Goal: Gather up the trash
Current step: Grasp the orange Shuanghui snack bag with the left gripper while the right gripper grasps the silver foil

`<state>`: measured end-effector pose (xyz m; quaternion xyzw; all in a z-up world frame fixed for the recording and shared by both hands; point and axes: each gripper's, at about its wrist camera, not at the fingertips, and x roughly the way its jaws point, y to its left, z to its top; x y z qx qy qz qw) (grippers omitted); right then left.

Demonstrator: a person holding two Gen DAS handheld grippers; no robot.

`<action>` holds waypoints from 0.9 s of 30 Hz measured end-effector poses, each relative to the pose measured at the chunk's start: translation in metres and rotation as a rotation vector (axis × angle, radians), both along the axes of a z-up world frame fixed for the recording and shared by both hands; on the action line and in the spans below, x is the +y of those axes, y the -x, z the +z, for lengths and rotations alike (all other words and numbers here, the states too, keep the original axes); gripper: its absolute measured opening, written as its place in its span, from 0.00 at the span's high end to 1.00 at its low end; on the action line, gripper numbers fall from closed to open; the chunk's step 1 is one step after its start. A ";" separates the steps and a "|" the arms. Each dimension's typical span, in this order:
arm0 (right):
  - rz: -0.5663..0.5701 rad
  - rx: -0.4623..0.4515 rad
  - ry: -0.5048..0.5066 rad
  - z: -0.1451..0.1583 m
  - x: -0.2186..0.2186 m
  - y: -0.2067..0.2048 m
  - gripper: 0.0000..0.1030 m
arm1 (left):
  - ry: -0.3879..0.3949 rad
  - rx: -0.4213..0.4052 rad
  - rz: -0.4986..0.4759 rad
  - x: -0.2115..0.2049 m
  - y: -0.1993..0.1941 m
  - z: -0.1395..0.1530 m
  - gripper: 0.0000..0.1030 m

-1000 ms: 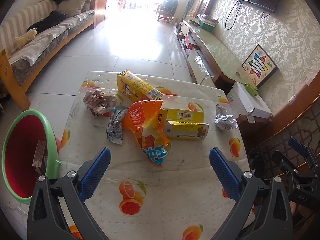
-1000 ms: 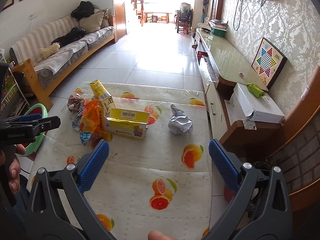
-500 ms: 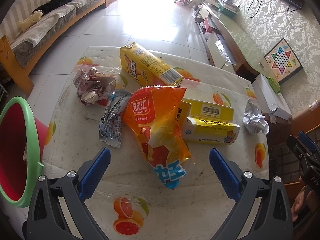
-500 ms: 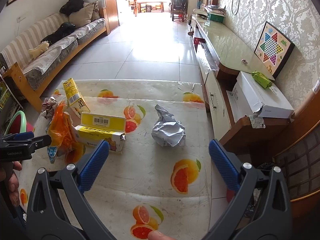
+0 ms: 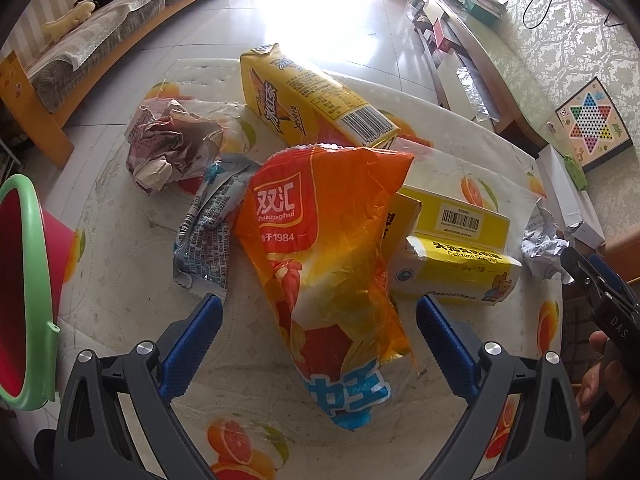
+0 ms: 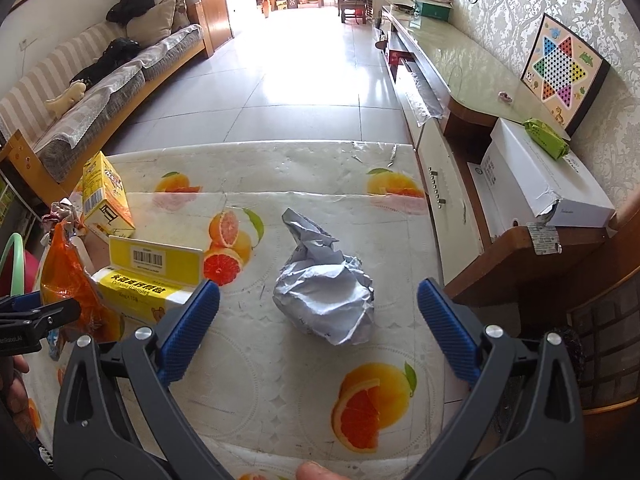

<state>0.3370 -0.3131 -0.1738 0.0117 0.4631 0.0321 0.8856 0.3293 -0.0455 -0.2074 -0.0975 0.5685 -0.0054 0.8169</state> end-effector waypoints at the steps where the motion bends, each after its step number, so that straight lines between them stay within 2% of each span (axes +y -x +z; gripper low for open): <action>1: -0.002 0.005 -0.009 -0.002 -0.001 -0.003 0.06 | -0.002 0.007 -0.001 -0.001 -0.002 -0.003 0.16; 3: -0.002 0.016 -0.019 -0.006 -0.001 -0.009 0.09 | -0.007 0.017 -0.005 -0.004 -0.004 -0.007 0.23; 5: -0.003 0.035 -0.011 -0.012 -0.001 -0.014 0.16 | -0.018 0.031 -0.014 -0.006 -0.006 -0.011 0.37; 7: -0.002 0.057 -0.029 -0.018 -0.001 -0.018 0.22 | -0.026 0.045 -0.022 -0.007 -0.008 -0.014 0.45; 8: 0.000 0.069 -0.027 -0.021 0.000 -0.020 0.30 | -0.026 0.050 -0.025 -0.007 -0.008 -0.016 0.46; 9: 0.002 0.082 -0.023 -0.024 0.000 -0.021 0.34 | -0.022 0.051 -0.027 -0.007 -0.009 -0.016 0.46; 13: -0.010 0.087 -0.020 -0.028 -0.002 -0.020 0.44 | -0.016 0.040 -0.032 -0.009 -0.009 -0.014 0.50; 14: -0.010 0.085 -0.024 -0.027 -0.003 -0.020 0.46 | -0.016 0.038 -0.035 -0.009 -0.008 -0.014 0.55; 21: -0.012 0.076 -0.033 -0.024 -0.008 -0.012 0.50 | -0.011 0.004 -0.050 -0.007 0.000 -0.004 0.56; 27: -0.014 0.028 -0.031 -0.002 -0.006 -0.001 0.51 | 0.015 -0.028 -0.062 0.000 0.005 0.011 0.57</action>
